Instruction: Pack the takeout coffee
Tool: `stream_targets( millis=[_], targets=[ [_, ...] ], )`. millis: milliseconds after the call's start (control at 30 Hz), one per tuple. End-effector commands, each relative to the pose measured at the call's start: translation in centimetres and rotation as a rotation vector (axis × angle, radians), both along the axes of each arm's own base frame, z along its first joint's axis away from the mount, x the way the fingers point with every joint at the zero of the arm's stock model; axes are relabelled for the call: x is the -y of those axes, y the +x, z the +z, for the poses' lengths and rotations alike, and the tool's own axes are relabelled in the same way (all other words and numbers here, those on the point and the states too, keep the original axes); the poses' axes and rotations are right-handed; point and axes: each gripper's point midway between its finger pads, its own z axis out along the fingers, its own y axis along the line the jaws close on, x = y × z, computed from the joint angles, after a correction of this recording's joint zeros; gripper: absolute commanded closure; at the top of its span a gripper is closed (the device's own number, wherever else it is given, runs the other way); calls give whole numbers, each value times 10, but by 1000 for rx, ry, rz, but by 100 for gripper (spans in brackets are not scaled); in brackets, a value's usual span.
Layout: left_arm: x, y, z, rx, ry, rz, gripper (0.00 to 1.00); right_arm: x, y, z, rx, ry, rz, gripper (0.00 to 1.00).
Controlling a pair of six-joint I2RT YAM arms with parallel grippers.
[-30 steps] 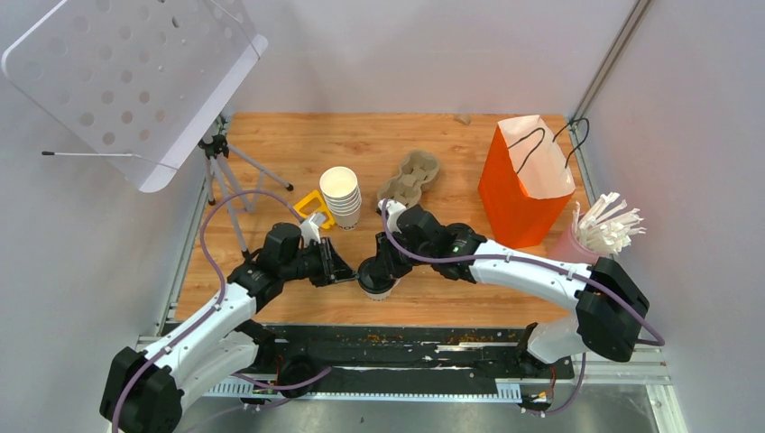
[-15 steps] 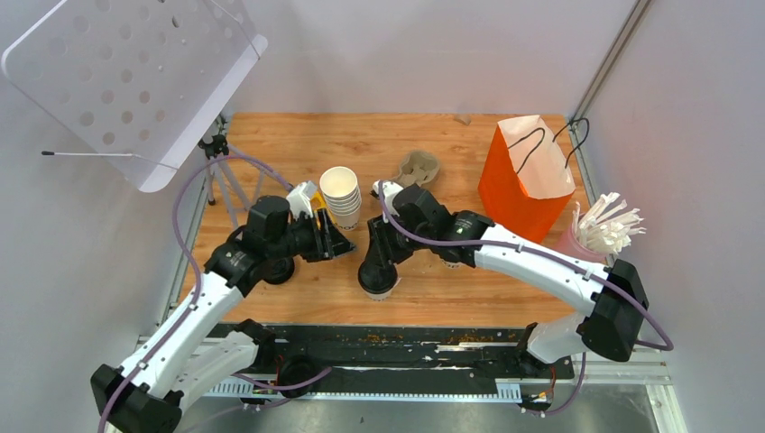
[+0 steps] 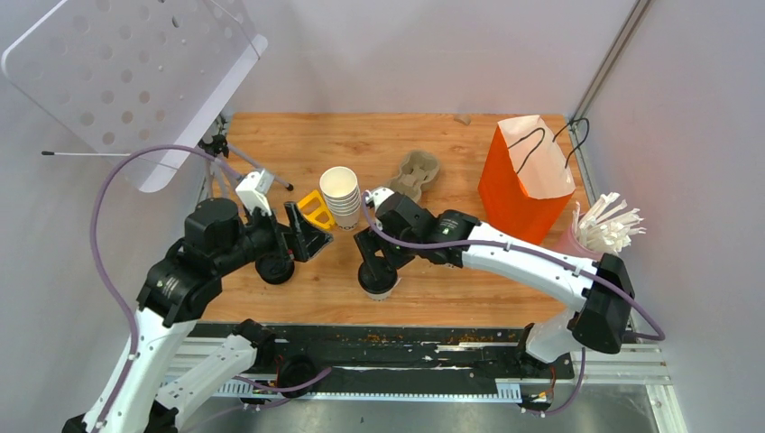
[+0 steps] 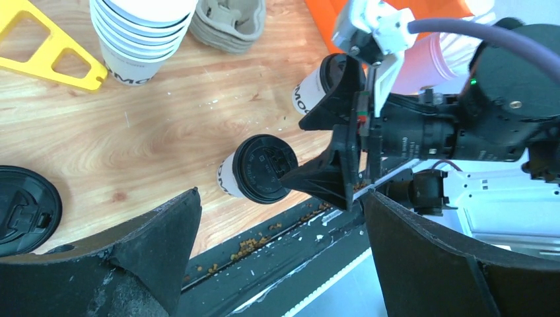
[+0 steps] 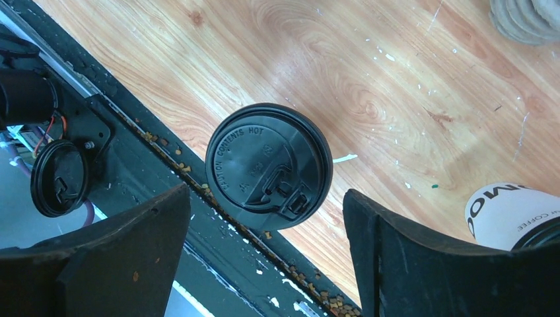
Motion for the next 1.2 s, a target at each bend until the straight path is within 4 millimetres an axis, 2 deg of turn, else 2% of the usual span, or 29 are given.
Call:
stream_targets(
  millis=[0,133,300,633,967,1167],
  targets=[
    [-15,-10,19,54,15,36,0,-5,5,8,65,-52,2,14],
    [-27,-15,29,100,17,76,0,-9,4,3,73,-88,15,12],
    [-36,-19,31,119,21,103,0,-18,-1,-2,71,-110,37,12],
    [-41,-28,45,158,-8,112,0,-22,-4,-20,82,-222,52,11],
    [-42,-29,43,168,8,103,0,-22,-2,-28,86,-252,53,12],
    [-43,-29,43,168,13,103,0,-22,-3,-36,78,-264,49,20]
  ],
)
